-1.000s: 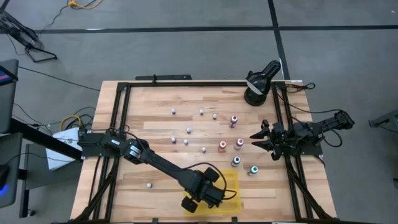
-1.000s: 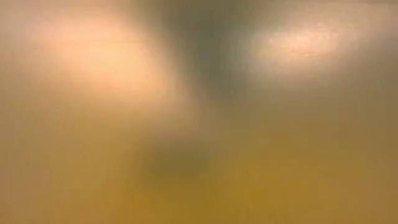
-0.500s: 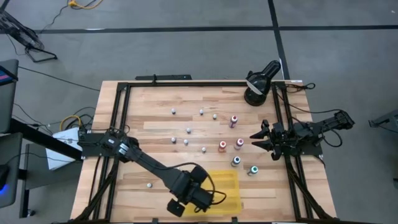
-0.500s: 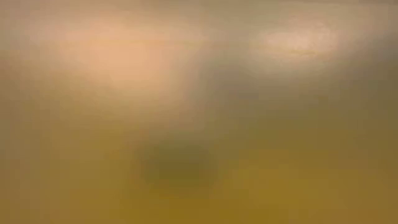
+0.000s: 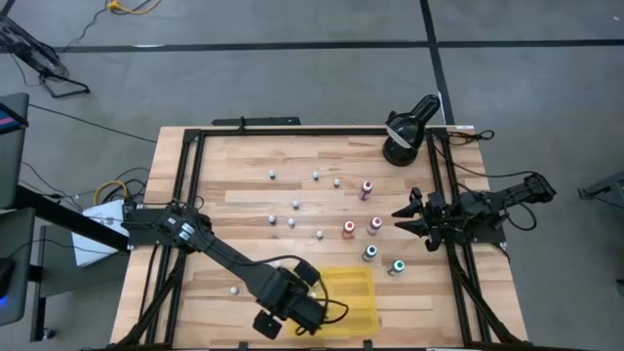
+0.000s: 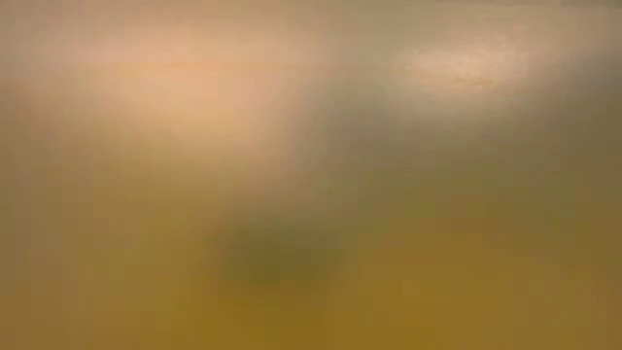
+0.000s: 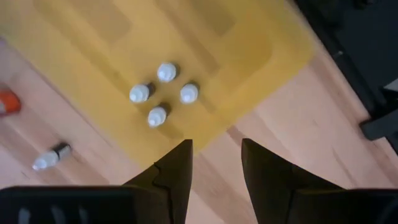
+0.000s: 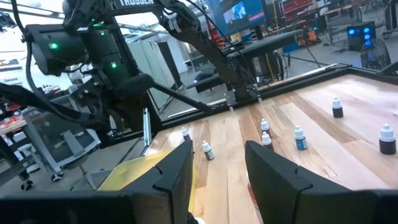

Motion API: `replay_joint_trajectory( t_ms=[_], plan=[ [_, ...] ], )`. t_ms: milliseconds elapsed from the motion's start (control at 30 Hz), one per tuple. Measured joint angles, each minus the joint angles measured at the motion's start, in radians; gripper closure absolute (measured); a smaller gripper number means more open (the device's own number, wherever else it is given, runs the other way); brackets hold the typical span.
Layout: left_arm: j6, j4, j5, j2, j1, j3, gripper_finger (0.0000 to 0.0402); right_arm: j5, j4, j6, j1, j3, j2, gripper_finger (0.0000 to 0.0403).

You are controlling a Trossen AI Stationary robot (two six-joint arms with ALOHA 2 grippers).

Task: Pick & Place food coloring
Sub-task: Put the small purple food coloring bottle in the yellow bin

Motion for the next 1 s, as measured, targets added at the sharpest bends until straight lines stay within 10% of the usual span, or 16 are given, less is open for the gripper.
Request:
replay_joint_trajectory(
  t_ms=[567, 1000],
  plan=[
    [-0.27, 0.51, 0.0, -0.6, -0.105, -0.976, 0.0274, 0.0, 0.0, 0.0, 0.0, 0.0, 0.0, 0.0266],
    [-0.028, 0.596, 0.068, -0.758, -0.224, -1.29, 0.0274, 0.0, 0.0, 0.0, 0.0, 0.0, 0.0, 0.0264]
  ],
)
